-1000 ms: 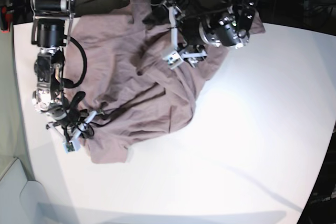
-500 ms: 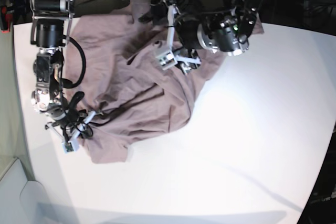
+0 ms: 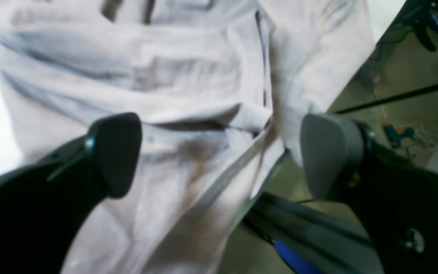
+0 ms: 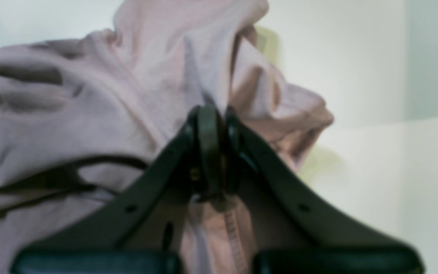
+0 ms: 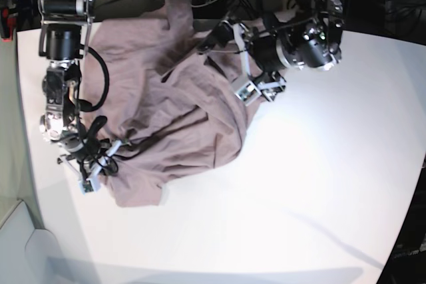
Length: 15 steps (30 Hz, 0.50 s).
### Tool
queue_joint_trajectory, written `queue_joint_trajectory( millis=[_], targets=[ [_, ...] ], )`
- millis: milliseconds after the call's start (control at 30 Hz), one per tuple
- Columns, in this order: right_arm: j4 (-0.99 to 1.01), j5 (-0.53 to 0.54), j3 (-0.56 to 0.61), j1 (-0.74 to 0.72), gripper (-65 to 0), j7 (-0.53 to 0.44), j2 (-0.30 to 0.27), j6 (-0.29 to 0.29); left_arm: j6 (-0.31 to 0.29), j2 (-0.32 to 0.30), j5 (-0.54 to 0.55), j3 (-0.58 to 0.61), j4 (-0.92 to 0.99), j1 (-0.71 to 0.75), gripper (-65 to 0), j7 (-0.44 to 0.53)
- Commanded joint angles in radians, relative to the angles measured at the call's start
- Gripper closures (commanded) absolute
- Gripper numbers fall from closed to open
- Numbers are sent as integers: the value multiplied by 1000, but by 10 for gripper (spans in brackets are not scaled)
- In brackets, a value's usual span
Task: Layout the t-shirt on the table in an organized manner, then fold the t-shirt properly
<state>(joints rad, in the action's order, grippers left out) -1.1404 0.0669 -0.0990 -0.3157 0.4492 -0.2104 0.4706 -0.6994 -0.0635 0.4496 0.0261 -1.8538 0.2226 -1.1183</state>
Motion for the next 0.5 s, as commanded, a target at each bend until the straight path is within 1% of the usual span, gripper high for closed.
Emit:
queue_joint_trajectory(
  millis=[0,100,300,400,467],
  targets=[
    [-20,12,-3,-29,0,-23,-10,1,1,4,19,1,4,-12,-650,19],
    [-20,12,-3,-29,0,-23,-10,1,1,27,19,-12,42,-12,-650,14],
    [-20,12,-3,-29,0,-23,-10,1,1,72,30,-101,62,-4,-650,8],
    [-20,12,-3,-29,0,-25,-10,1,1,123,120,-208,95,1,-650,8],
    [-20,12,-3,-29,0,-25,-10,1,1,143,186,-266,144,-4,-650,8]
  ],
)
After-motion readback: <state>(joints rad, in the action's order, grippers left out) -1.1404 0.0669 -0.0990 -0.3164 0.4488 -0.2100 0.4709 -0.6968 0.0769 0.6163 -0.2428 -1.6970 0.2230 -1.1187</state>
